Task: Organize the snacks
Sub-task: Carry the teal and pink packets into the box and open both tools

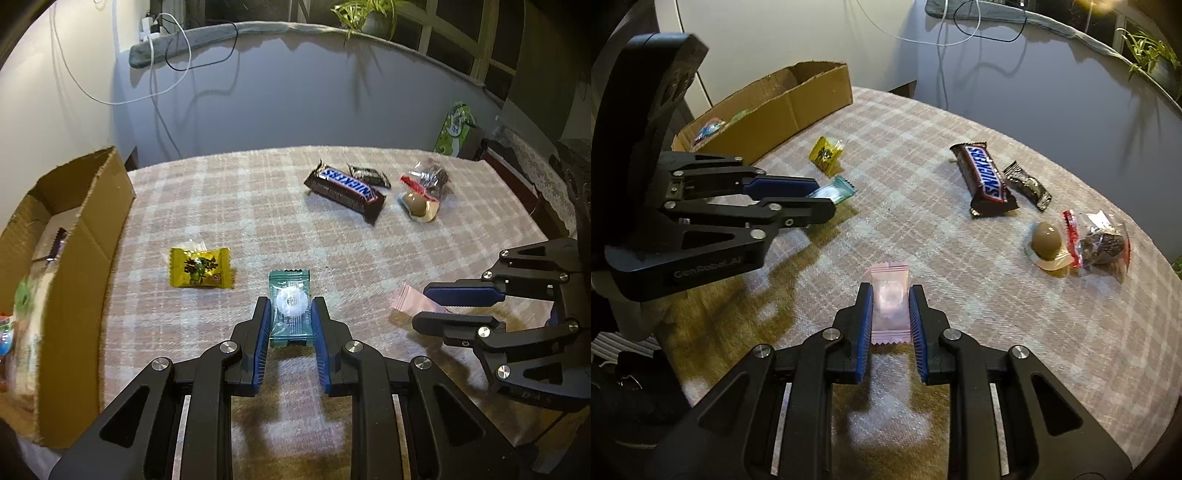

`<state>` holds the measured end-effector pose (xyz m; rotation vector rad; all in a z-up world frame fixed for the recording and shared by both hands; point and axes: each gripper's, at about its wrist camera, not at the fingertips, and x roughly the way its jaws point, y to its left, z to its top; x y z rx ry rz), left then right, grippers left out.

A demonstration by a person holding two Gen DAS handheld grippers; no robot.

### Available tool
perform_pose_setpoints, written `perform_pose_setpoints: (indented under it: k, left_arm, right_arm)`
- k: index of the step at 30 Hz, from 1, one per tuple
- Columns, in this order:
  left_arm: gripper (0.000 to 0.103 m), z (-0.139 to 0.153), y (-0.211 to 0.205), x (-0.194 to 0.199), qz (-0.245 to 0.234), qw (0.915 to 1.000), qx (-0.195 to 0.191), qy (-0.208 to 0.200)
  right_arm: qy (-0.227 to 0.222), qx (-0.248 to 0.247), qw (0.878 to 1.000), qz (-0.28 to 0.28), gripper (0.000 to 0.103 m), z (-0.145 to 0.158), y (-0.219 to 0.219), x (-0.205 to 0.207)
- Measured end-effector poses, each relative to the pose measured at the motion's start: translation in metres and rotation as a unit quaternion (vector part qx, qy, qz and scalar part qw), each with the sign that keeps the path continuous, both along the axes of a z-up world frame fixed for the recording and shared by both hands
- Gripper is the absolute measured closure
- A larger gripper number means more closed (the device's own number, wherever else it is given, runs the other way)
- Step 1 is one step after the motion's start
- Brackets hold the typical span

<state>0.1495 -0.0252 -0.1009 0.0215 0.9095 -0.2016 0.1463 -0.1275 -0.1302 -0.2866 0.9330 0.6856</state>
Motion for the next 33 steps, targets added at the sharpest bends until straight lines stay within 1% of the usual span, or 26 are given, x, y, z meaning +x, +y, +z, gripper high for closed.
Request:
perform_pose_setpoints:
  k: [7, 15, 24, 33]
  left_arm:
    - [0.083, 0.021, 0.013, -0.011, 0.011, 0.9996, -0.014, -0.023]
    - [0.083, 0.04, 0.034, -0.025, 0.032, 0.9981, -0.021, -0.049]
    - [0.083, 0.059, 0.066, -0.038, 0.064, 0.9947, -0.026, -0.077]
    - [0.083, 0.067, 0.101, -0.041, 0.096, 0.991, -0.027, -0.09]
  right_arm:
    - [-0.018, 0.015, 1.0, -0.008, 0.082, 0.021, 0.001, -0.005]
    - [-0.038, 0.025, 0.999, 0.003, 0.082, 0.042, 0.019, -0.009]
    - [-0.052, 0.036, 0.998, 0.021, 0.082, 0.061, 0.05, -0.011]
    - [-0.063, 0.049, 0.996, 0.039, 0.082, 0.076, 0.09, -0.002]
